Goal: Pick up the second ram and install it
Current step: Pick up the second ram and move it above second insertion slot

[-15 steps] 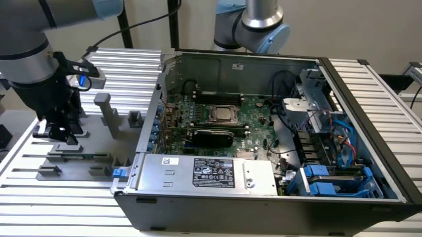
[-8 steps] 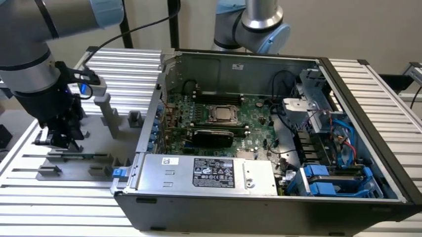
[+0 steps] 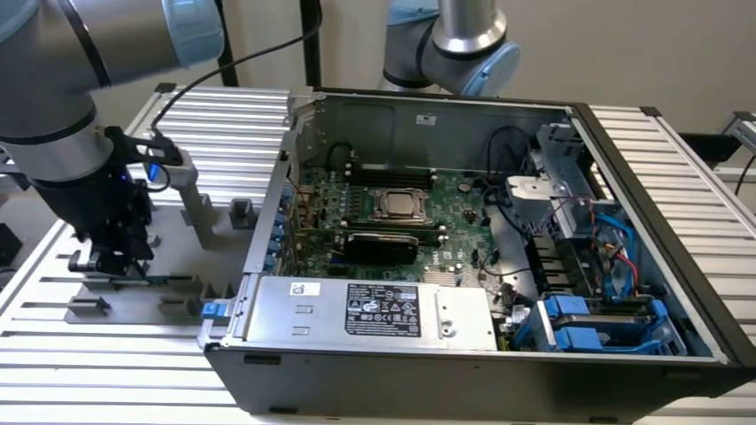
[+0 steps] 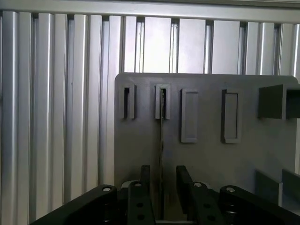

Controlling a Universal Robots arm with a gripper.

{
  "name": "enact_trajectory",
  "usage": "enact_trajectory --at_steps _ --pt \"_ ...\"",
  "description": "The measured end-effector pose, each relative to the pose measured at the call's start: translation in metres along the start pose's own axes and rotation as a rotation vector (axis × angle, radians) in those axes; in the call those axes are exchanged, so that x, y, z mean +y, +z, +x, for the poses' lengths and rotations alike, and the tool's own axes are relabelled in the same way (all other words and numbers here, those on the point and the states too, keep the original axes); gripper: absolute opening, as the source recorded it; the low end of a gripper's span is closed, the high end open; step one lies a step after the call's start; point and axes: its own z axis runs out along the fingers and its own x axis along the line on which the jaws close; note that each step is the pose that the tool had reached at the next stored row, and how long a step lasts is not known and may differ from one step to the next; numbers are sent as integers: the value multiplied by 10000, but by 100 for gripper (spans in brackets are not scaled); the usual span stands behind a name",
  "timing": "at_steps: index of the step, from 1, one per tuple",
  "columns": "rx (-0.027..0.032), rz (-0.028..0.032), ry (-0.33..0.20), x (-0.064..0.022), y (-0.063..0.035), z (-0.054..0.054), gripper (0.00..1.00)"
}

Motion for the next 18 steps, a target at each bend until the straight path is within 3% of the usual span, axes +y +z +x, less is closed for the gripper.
enact_trajectory --at_steps 14,18 --pt "0 1 -1 5 254 5 36" --pt "0 0 0 10 283 6 36"
